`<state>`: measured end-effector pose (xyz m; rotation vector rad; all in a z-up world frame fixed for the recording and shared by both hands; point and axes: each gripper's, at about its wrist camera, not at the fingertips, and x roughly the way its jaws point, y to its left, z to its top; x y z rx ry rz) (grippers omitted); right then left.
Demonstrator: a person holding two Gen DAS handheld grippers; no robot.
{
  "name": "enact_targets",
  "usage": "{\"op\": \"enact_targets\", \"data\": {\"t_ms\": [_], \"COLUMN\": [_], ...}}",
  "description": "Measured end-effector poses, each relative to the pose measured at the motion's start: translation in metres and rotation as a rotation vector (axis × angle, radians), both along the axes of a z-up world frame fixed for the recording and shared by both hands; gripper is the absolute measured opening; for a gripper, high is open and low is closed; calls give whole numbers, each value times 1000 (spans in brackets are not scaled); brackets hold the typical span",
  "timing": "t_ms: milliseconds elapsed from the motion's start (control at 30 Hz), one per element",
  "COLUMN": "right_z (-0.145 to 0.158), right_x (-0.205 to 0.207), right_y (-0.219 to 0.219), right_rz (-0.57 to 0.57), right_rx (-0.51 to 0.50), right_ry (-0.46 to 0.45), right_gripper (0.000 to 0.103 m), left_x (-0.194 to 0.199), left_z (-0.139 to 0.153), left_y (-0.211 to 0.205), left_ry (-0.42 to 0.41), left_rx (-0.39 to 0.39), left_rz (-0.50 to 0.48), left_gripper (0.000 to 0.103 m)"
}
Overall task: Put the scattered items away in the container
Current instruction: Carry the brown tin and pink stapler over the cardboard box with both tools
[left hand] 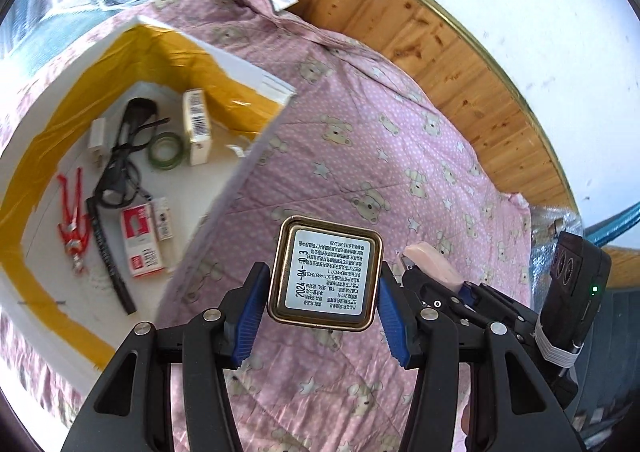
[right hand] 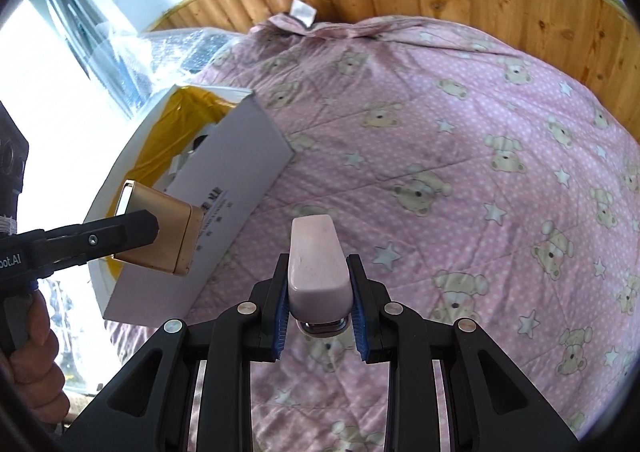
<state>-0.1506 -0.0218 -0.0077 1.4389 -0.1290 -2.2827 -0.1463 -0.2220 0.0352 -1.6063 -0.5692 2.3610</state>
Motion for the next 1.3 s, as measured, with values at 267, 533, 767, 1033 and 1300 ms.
{"op": "enact_targets", "data": {"t_ms": [267, 533, 767, 1033, 1300], "right_z": [7, 16, 22, 31, 38], "right_x": [7, 13, 15, 14, 10], "right_y": [-39, -71, -94, -118, -139], "right_rz": [83, 149, 198, 245, 289], "right_rx": [7, 2, -10, -24, -31], "right_ry": [8, 21, 24, 36, 51], "right_gripper": [28, 28, 28, 28, 28], "left_x": [21, 37, 49, 60, 63], "left_z": [8, 12, 14, 18, 18], "left_y": [-41, -74, -94, -120, -146], "left_ry": [7, 8, 8, 12, 15], "left_rx": [34, 52, 51, 52, 49], "left_rz": [81, 150, 191, 252, 312], "left_gripper": [54, 54, 54, 54, 54]}}
